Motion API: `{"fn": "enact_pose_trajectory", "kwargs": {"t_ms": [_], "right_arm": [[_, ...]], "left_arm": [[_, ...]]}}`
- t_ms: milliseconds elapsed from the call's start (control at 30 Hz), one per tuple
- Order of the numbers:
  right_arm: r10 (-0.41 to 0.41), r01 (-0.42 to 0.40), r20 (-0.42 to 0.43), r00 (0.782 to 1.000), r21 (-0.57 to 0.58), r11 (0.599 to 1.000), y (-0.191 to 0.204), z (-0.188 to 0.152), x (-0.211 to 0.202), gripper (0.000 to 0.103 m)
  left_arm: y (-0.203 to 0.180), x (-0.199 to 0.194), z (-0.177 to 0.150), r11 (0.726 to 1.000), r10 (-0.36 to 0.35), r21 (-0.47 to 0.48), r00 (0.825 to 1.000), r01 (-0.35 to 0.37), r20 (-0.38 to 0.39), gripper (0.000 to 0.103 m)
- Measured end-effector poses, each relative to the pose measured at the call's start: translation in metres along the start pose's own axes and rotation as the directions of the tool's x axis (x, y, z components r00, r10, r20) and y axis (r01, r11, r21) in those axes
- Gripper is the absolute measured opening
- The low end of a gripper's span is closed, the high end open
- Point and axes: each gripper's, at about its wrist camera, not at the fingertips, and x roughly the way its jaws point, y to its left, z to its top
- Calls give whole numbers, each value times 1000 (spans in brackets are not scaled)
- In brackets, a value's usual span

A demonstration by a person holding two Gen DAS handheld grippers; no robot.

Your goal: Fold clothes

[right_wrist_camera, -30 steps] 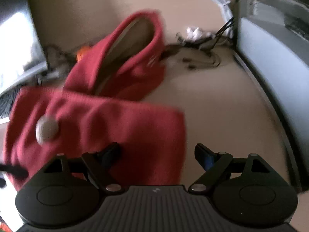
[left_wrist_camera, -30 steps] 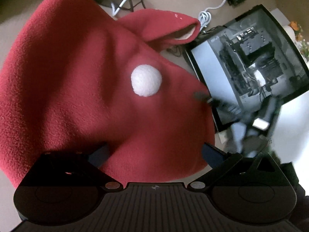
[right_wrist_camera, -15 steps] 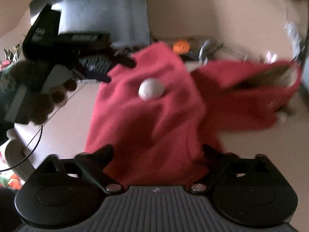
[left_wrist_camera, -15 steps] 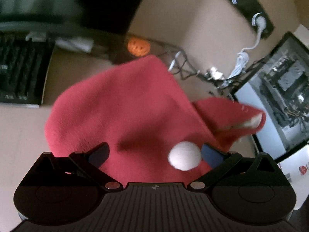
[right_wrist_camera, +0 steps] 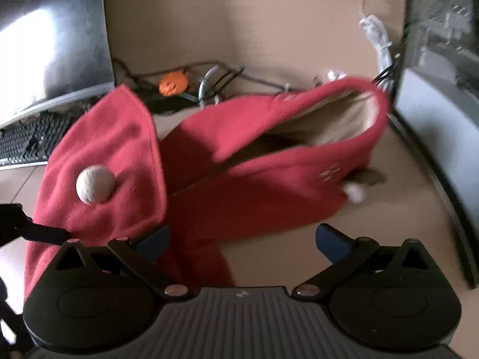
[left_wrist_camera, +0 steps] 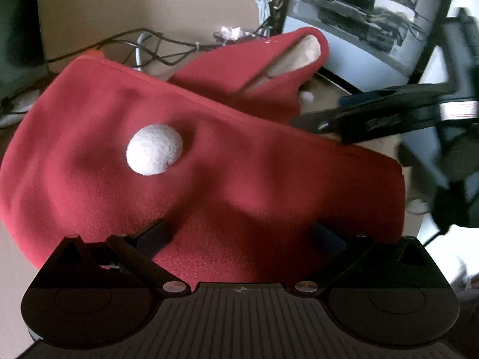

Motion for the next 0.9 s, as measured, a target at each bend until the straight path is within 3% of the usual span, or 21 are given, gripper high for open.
{"fn": "enact_pose_trajectory", "kwargs": {"t_ms": [167,333,467,567,633,700,800,900], "right_arm": [[22,-24,-51,998,-39,999,23,-13,16,103],[116,-124,-92,989,-89,988,47,-28,0,103],[123,-127,-33,992,-136,983,34,-25,-35,103],[73,-70,45,996,-78,995,-3,-14,-63,103],[-12,17,88,996,-51,999,-27,-8,-76,103],[-101,109,98,990,-75,991,-44,-4,-76,103],[-175,186,93,980,-130,974,-62,10,-57,103],[-317,329,161,935,-55,943,-85,41,-31,103]], "left_arm": [[17,-13,-12,1000,-8,26,1000,8,-5,103],[41,-30,-24,996,-3,84,1000,6,-30,103],[64,-42,-23,993,59,107,996,-52,-70,103],[80,-55,-14,994,103,29,993,-102,-64,103],[86,-69,-1,994,93,-51,996,-93,-2,103],[79,-77,15,995,72,-68,995,-67,72,103],[50,-75,42,999,35,10,988,-37,147,103],[15,-53,66,991,-52,132,989,33,141,103]]}}
